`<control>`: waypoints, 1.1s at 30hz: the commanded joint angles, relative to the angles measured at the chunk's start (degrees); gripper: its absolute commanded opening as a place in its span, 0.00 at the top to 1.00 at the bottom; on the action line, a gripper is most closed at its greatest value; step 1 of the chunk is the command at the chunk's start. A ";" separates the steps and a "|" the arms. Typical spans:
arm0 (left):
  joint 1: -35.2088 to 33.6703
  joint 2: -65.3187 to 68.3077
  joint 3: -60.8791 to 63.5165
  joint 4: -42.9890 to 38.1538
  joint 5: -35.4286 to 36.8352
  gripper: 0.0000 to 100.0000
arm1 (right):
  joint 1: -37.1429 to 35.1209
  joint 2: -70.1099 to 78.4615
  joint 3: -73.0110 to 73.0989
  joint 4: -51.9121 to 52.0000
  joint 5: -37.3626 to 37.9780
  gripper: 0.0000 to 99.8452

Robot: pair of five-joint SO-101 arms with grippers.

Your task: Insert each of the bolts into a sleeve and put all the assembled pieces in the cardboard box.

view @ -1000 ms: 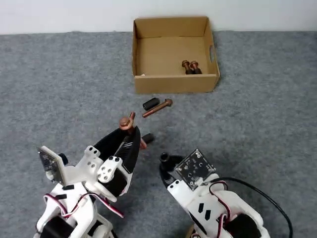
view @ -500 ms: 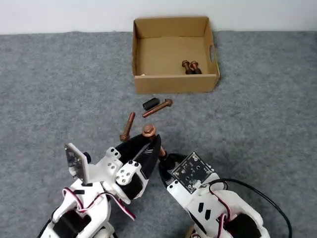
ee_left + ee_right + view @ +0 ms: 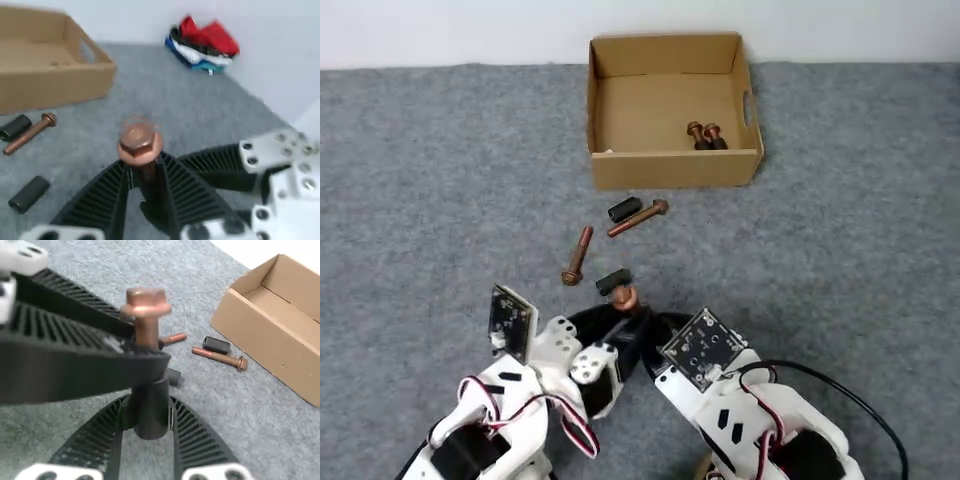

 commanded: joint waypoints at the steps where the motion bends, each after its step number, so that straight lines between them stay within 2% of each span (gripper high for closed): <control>1: 3.08 -0.26 -0.04 2.37 -2.46 0.99 | -0.22 -0.57 -0.62 -1.71 0.26 0.99; 4: 4.04 -0.26 1.45 2.90 -4.66 0.97 | -0.22 -0.57 -0.53 -1.71 0.26 0.99; 7: 4.04 -0.26 2.51 6.33 -9.32 0.85 | -0.13 -0.57 -0.53 -1.71 0.26 0.99; 10: 3.43 -0.26 2.24 8.79 -10.99 0.76 | -0.04 -0.57 -0.53 -1.63 0.26 0.99; 19: -3.69 -0.26 -5.49 13.27 -16.79 0.75 | 0.84 -0.66 0.53 -1.27 -2.20 0.99; 23: -8.97 -0.35 -8.57 14.24 -16.79 0.82 | 4.88 -0.31 1.23 -1.19 -10.29 0.99; 27: -18.11 -0.44 -9.19 13.63 -16.88 0.99 | 11.30 -0.31 1.58 -1.19 -15.30 0.99; 33: -29.98 -0.44 -7.78 12.04 -16.88 1.00 | 19.47 -0.22 1.58 -1.19 -19.16 0.99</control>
